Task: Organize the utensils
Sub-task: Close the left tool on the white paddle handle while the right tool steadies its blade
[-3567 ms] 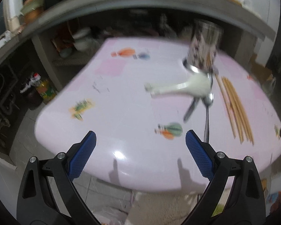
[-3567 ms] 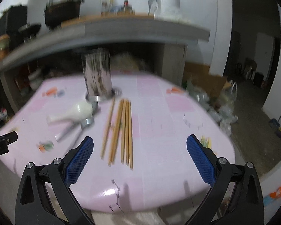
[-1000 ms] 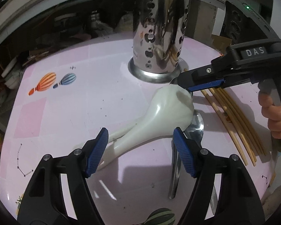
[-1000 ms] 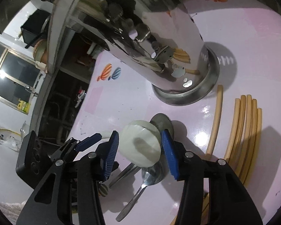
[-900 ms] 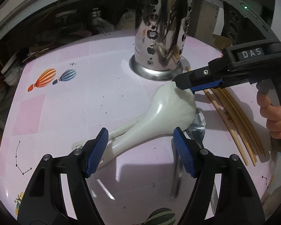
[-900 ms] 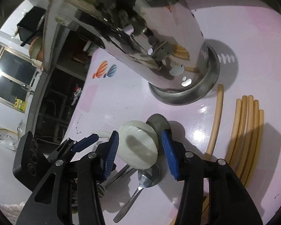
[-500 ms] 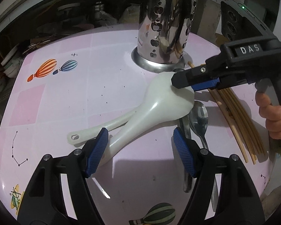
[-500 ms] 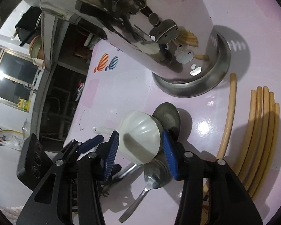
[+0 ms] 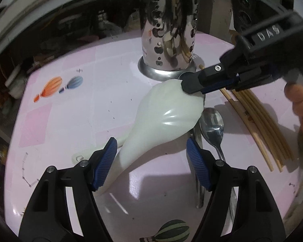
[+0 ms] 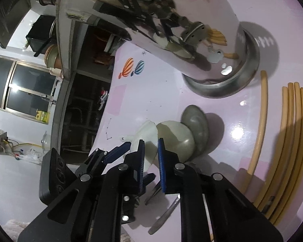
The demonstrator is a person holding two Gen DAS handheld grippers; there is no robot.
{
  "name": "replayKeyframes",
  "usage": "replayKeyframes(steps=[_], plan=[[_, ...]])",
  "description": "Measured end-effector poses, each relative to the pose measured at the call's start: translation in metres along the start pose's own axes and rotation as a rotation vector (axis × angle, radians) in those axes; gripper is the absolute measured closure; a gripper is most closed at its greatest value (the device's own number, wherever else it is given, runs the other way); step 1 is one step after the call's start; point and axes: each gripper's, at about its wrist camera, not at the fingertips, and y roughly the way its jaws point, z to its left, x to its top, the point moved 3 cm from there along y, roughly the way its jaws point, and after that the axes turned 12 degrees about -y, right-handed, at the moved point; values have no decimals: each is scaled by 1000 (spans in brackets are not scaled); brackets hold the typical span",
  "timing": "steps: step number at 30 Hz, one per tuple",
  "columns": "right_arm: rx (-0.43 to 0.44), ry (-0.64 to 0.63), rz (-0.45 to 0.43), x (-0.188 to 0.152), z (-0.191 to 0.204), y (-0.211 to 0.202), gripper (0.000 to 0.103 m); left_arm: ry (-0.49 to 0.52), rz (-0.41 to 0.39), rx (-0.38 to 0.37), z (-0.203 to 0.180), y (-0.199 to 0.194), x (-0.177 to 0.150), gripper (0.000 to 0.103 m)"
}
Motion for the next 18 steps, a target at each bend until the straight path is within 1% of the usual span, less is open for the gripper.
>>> replayKeyframes(steps=[1, 3, 4, 6, 8, 10, 14, 18], plan=[[2, -1, 2, 1, 1, 0, 90, 15, -7, 17, -2, 0, 0, 42], [4, 4, 5, 1, 3, 1, 90, 34, -20, 51, -5, -1, 1, 49], [6, 6, 8, 2, 3, 1, 90, 39, -28, 66, -5, -2, 1, 52], [10, 12, 13, 2, 4, 2, 91, 36, -37, 82, -3, -5, 2, 59], [25, 23, 22, 2, 5, 3, 91, 29, -51, 92, 0, -8, 3, 64], [40, 30, 26, 2, 6, 5, 91, 26, -60, 99, 1, -10, 4, 66], [60, 31, 24, 5, 12, 3, 91, 28, -89, 122, 4, -15, 6, 74], [90, 44, 21, 9, 18, 3, 91, 9, -110, 118, 9, -20, 8, 79]])
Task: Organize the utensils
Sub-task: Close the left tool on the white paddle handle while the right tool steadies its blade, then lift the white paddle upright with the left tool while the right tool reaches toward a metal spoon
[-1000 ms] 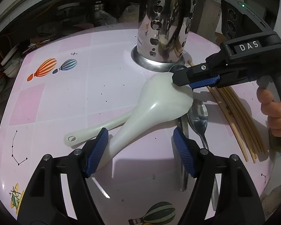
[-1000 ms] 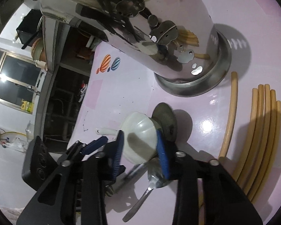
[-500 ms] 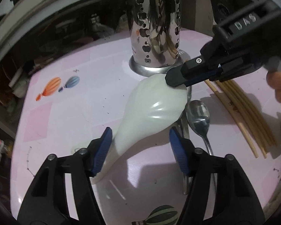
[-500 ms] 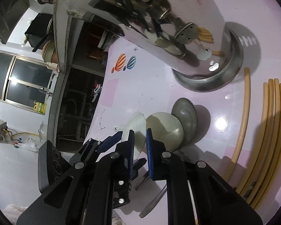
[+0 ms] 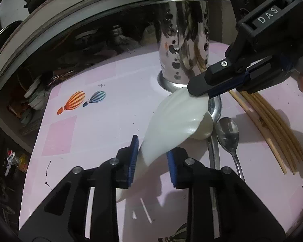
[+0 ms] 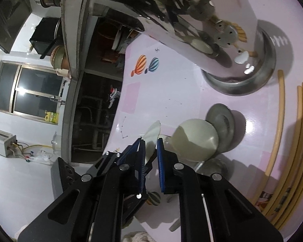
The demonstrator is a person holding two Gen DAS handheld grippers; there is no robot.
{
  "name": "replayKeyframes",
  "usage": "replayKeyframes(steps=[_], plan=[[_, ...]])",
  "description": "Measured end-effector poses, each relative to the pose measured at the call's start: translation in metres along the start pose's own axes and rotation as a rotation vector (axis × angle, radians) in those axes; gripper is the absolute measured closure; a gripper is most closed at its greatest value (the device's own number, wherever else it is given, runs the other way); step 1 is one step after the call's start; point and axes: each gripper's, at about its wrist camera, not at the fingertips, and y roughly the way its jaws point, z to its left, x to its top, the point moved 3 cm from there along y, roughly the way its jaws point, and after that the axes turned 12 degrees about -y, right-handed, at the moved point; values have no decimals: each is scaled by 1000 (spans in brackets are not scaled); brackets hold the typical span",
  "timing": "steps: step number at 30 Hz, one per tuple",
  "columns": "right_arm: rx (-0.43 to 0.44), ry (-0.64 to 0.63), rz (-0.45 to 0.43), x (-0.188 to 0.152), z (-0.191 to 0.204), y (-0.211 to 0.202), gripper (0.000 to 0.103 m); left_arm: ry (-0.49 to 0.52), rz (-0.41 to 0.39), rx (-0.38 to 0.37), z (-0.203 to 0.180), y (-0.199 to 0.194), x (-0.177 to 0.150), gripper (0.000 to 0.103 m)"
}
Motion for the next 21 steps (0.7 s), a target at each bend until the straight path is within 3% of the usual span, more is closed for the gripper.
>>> replayKeyframes(steps=[9, 13, 21], plan=[[16, -2, -19, 4, 14, -2, 84, -27, -24, -18, 8, -7, 5, 90], [-18, -30, -41, 5, 21, -10, 74, -53, -31, -35, 13, -10, 8, 94], [-85, -48, -120, 1, 20, -40, 73, -143, -34, -74, 31, -14, 10, 97]])
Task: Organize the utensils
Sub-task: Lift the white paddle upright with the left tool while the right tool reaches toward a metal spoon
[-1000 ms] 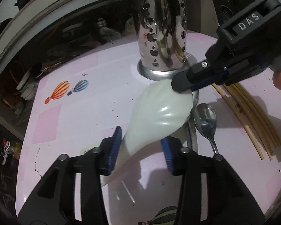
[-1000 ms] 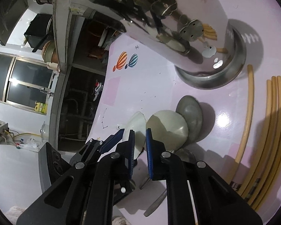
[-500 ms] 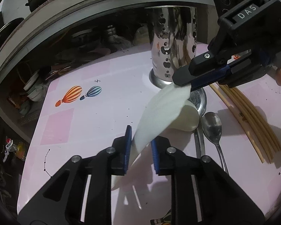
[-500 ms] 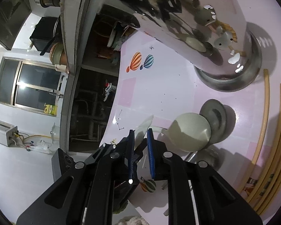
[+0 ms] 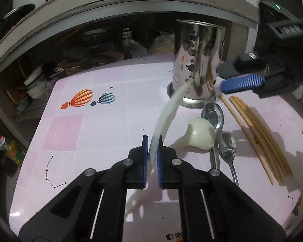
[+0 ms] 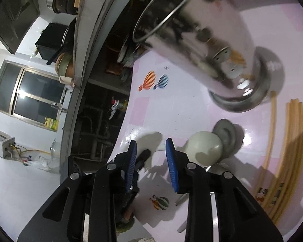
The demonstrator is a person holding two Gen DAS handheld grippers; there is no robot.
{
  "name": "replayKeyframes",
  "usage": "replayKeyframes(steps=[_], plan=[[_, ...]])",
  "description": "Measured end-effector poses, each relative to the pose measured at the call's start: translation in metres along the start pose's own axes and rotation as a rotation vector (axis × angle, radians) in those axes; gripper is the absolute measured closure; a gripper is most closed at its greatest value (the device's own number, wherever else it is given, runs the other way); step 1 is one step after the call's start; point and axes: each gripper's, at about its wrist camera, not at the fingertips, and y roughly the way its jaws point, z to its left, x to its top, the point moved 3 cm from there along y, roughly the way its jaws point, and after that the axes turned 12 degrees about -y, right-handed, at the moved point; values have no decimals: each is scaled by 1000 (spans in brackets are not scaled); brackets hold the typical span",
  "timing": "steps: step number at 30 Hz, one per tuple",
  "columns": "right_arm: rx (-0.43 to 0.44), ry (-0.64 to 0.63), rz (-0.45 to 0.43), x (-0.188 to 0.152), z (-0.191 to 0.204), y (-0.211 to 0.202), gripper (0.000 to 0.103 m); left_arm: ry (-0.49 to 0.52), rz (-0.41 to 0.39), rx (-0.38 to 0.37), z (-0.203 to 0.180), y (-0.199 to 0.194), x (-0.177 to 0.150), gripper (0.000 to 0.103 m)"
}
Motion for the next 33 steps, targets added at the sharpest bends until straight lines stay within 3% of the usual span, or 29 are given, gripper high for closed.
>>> replayKeyframes(steps=[5, 10, 14, 20, 28, 33], plan=[[-126, -33, -17, -20, -14, -17, 73, -61, 1, -16, 10, -3, 3, 98], [-302, -114, 68, -47, -28, -3, 73, -82, -6, -13, 13, -6, 3, 98], [-376, -174, 117, -54, -37, 11, 73, -93, -8, -15, 16, -6, 4, 98], [-428, -245, 148, -57, -42, 21, 73, -110, -7, -13, 20, -5, 5, 98], [-389, -297, 174, -53, -35, 30, 73, -119, 1, -13, 23, -3, 5, 98], [-421, -356, 191, -52, -25, 38, 77, -120, 2, -11, 23, -2, 5, 98]])
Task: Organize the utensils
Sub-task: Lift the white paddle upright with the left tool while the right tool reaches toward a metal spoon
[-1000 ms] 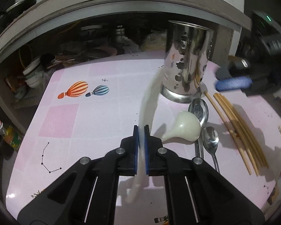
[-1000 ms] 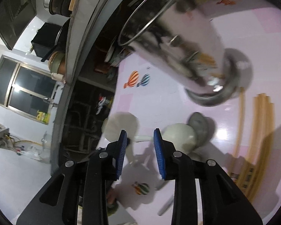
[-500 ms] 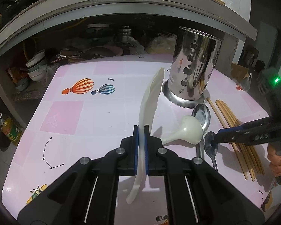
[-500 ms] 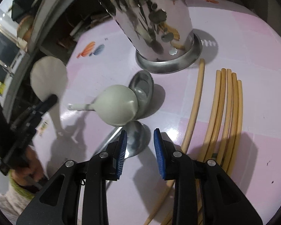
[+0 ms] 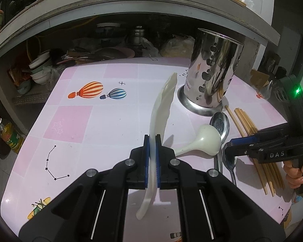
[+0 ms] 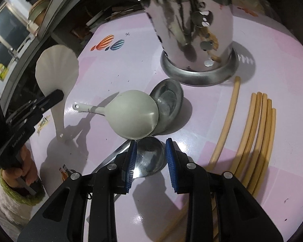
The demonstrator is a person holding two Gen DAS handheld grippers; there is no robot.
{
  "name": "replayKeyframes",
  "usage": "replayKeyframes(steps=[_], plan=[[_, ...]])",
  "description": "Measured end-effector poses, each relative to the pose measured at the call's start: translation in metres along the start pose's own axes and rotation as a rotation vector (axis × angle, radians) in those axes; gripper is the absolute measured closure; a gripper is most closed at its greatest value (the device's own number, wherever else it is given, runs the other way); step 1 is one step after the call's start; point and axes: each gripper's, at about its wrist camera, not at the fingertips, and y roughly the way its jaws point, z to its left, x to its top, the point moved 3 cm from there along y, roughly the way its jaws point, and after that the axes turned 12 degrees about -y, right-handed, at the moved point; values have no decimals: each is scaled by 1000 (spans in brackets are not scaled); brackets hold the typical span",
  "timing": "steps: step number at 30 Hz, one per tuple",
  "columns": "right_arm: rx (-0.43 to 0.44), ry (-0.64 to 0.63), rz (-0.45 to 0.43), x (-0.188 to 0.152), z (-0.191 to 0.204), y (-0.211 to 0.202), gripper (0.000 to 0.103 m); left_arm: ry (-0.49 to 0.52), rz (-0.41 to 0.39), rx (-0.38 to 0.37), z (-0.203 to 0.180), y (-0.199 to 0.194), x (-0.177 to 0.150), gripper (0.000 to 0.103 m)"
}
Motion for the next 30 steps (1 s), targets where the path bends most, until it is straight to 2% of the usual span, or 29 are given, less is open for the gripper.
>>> replayKeyframes(steps=[3, 9, 20, 30], plan=[[-20, -23, 7, 0, 2, 1, 86, 0, 0, 1, 0, 0, 0, 98], [-11, -14, -17, -1, 0, -6, 98, 0, -2, 5, 1, 1, -1, 98], [-50, -10, -100, 1, 5, -40, 100, -18, -30, -5, 4, -10, 3, 98], [-121, -40, -179, 13, 12, -72, 100, -48, -81, -35, 5, -33, 11, 98]])
